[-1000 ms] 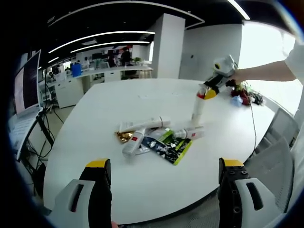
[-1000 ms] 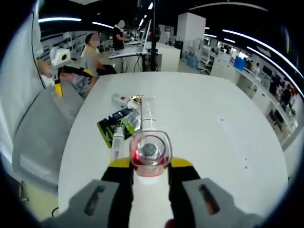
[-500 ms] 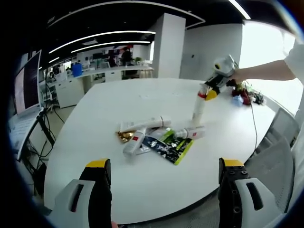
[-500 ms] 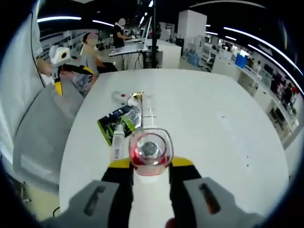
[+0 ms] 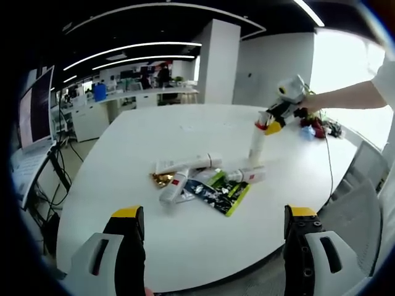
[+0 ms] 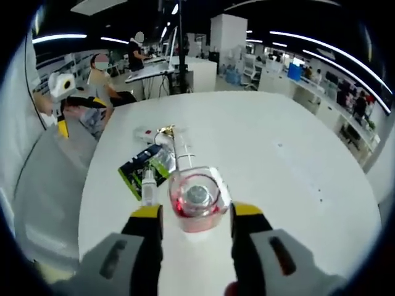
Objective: Arrange the skincare products in the storage area until every visible bottle or jar stands upright without overlapping.
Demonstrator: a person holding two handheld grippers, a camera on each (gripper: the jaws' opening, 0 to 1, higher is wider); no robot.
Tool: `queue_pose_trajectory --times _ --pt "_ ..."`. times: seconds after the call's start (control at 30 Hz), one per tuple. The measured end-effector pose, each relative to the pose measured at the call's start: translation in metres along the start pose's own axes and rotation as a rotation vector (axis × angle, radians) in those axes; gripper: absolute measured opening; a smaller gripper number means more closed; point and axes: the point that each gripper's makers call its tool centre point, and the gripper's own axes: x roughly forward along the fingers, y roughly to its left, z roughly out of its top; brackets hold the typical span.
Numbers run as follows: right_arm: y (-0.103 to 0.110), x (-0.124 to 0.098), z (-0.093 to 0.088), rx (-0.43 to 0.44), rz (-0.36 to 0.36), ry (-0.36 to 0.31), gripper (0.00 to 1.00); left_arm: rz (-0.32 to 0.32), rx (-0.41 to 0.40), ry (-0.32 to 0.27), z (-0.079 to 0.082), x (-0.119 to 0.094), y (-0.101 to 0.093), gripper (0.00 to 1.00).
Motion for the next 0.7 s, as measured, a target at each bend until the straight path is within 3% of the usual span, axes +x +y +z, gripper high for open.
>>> queue_pose_trajectory --times 0.3,0.53,0.7 --pt "0.015 -0.008 -0.015 0.121 -0.122 -0.05 0.59 -0.027 0.016 -0.013 0.002 -0.001 -0.005 0.92" --pt "0.03 -0.015 -0.015 0.15 -0.195 -0.081 0.7 -0.052 0.034 -0.017 0.002 -0.002 -0.01 0.92" --pt "0.028 -0.023 -0.013 0.183 -0.272 -0.111 0.76 -0.067 0.044 -0.021 0.002 -0.003 -0.014 0.92"
